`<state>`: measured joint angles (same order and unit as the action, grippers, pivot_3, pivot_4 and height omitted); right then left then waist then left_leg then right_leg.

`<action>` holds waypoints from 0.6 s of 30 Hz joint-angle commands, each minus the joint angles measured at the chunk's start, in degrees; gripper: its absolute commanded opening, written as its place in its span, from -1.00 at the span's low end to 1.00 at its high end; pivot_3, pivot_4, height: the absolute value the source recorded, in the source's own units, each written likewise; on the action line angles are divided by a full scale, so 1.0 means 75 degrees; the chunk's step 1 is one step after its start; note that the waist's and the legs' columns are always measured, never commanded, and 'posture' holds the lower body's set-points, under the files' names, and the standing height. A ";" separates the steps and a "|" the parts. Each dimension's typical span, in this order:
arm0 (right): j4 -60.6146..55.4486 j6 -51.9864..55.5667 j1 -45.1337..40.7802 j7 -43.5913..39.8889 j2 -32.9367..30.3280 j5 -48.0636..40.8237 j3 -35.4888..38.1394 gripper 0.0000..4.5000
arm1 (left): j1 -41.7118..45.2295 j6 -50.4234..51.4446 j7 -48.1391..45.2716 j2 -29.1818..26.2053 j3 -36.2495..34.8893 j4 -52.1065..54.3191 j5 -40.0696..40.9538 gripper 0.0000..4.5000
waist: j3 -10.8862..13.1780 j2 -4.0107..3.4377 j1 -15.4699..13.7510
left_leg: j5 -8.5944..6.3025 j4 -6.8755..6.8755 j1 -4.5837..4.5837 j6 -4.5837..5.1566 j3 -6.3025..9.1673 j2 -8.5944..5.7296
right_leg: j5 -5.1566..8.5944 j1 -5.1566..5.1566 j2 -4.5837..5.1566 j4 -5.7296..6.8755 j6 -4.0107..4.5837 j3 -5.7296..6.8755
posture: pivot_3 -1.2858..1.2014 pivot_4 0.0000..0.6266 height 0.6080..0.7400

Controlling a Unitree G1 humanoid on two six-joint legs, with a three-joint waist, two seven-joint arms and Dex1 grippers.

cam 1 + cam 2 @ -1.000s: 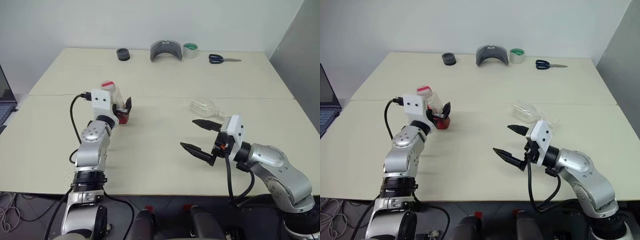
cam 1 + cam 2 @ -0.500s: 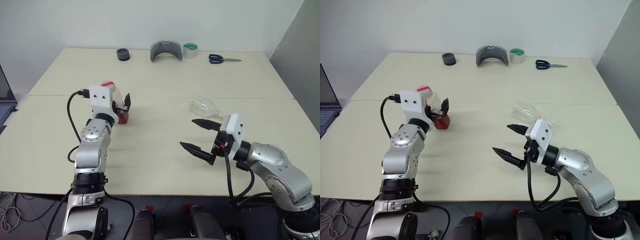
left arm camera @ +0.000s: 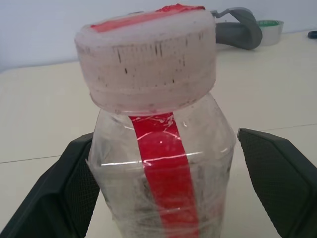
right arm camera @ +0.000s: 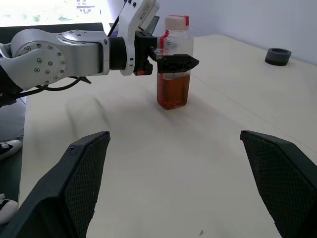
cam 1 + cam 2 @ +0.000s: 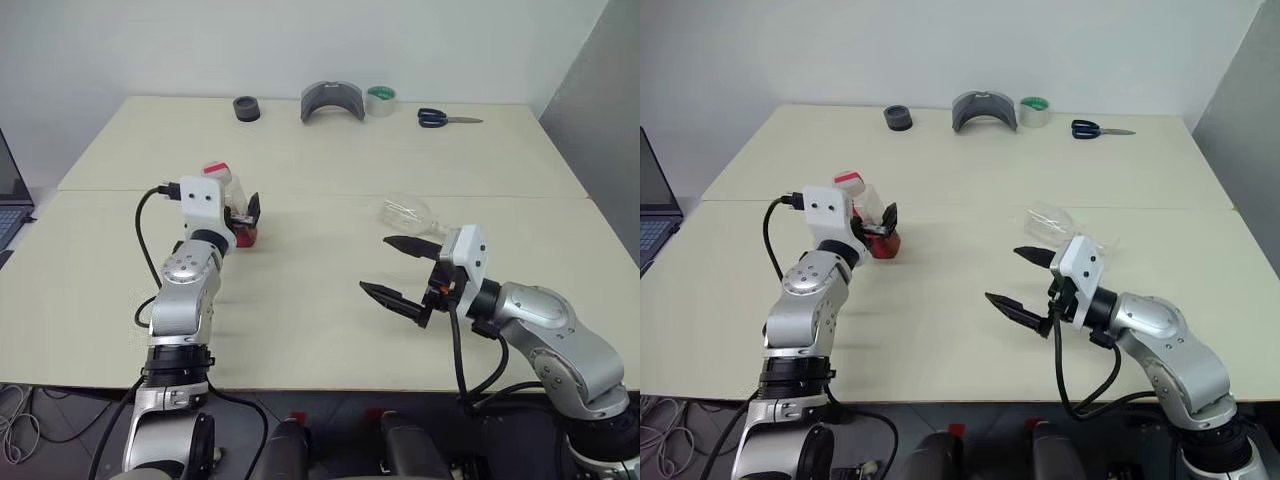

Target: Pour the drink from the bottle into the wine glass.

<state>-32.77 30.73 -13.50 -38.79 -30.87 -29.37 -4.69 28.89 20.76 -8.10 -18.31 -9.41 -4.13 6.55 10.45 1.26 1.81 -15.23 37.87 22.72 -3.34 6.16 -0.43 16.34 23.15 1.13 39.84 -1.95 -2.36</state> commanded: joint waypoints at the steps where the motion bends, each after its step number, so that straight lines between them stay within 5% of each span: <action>1: -0.0147 0.0008 -0.0172 -0.0018 -0.0019 -0.0077 0.0092 1.00 | 0.0179 -0.0216 0.0004 -0.0090 -0.0096 0.0082 -0.0022 0.99 | 0.0000 0.0000 0.0001 | 0.0000 0.0000 0.0000 0.0000 0.0000 0.0000 | 0.0000 0.0000 0.0000 0.0000 0.0000 0.0000 | 0.03 -0.52 1.00; 7: -0.0161 0.0054 -0.0201 -0.0009 -0.0038 -0.0078 0.0087 1.00 | 0.0219 -0.0276 -0.0009 -0.0101 -0.0077 0.0030 -0.0041 0.99 | 0.0000 0.0000 0.0001 | 0.0000 0.0000 0.0001 0.0000 0.0000 0.0000 | 0.0000 0.0000 0.0000 0.0000 0.0000 0.0000 | 0.03 -0.52 1.00; 16: -0.0147 0.0074 -0.0247 -0.0019 -0.0009 -0.0055 0.0081 1.00 | 0.0248 -0.0447 -0.0020 -0.0074 -0.0042 0.0051 -0.0053 -0.10 | 0.0000 0.0000 0.0003 | 0.0000 0.0000 0.0000 0.0000 0.0000 0.0000 | 0.0000 0.0000 0.0000 0.0000 0.0000 0.0000 | 0.03 -0.52 1.00; 18: -0.0152 0.0071 -0.0247 -0.0016 -0.0006 -0.0052 0.0079 1.00 | 0.0239 -0.0462 -0.0030 -0.0072 -0.0043 0.0066 -0.0045 -0.18 | 0.0000 0.0000 0.0003 | 0.0000 0.0000 0.0000 0.0000 0.0001 0.0001 | 0.0000 0.0001 0.0000 0.0000 0.0000 0.0000 | 0.03 -0.52 1.00</action>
<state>-32.76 31.73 -14.61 -38.72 -30.89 -29.34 -4.69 29.25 19.18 -8.23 -18.37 -9.37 -5.04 6.39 10.45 1.26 1.83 -15.23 37.87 22.73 -3.34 6.17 -0.43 16.34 23.16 1.13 39.84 -1.95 -2.35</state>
